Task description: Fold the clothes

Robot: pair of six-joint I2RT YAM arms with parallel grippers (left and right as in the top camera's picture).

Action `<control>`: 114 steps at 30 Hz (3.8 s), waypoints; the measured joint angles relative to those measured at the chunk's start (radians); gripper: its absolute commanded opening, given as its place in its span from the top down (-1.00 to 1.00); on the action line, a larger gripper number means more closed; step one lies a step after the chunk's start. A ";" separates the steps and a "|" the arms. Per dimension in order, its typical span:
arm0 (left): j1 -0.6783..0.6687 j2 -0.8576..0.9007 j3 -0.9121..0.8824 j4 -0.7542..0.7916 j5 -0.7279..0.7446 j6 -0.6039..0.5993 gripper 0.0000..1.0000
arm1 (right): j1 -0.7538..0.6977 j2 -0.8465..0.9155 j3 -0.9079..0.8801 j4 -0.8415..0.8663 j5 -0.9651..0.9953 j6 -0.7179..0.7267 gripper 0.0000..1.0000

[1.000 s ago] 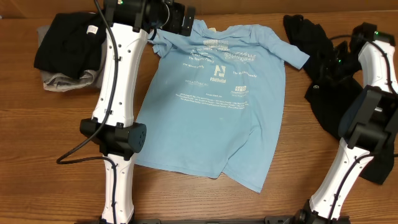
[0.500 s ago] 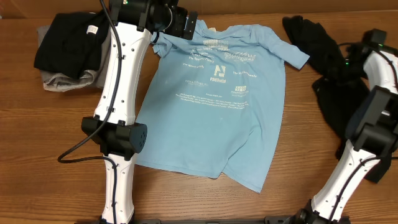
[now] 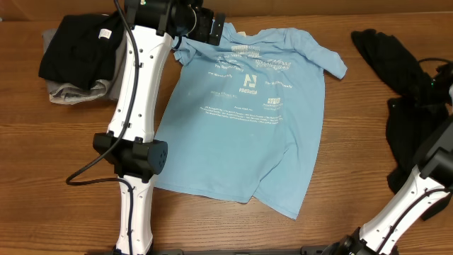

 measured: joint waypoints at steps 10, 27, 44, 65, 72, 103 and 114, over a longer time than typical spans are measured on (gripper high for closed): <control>-0.016 0.000 0.000 -0.011 0.000 0.000 -1.00 | -0.032 -0.002 0.163 -0.225 -0.114 -0.001 -0.97; -0.037 -0.038 0.100 -0.149 -0.012 0.000 -1.00 | 0.119 -0.395 0.307 -0.435 -0.259 0.001 -1.00; -0.042 -0.248 0.131 -0.254 -0.028 0.000 -1.00 | 0.254 -0.471 0.307 -0.533 -0.237 -0.124 -1.00; -0.041 -0.035 0.127 -0.229 -0.158 0.000 -1.00 | 0.420 -0.062 0.307 -0.176 -0.046 -0.230 -0.98; -0.041 0.014 0.126 -0.217 -0.159 0.000 -1.00 | 0.417 0.064 0.307 -0.123 -0.032 -0.232 -0.50; -0.041 0.028 0.126 -0.208 -0.150 0.000 -1.00 | 0.222 0.079 0.308 -0.349 -0.002 -0.055 0.92; -0.046 0.081 0.126 -0.218 -0.085 0.000 -1.00 | 0.074 -0.181 0.315 -0.739 0.105 -0.021 0.70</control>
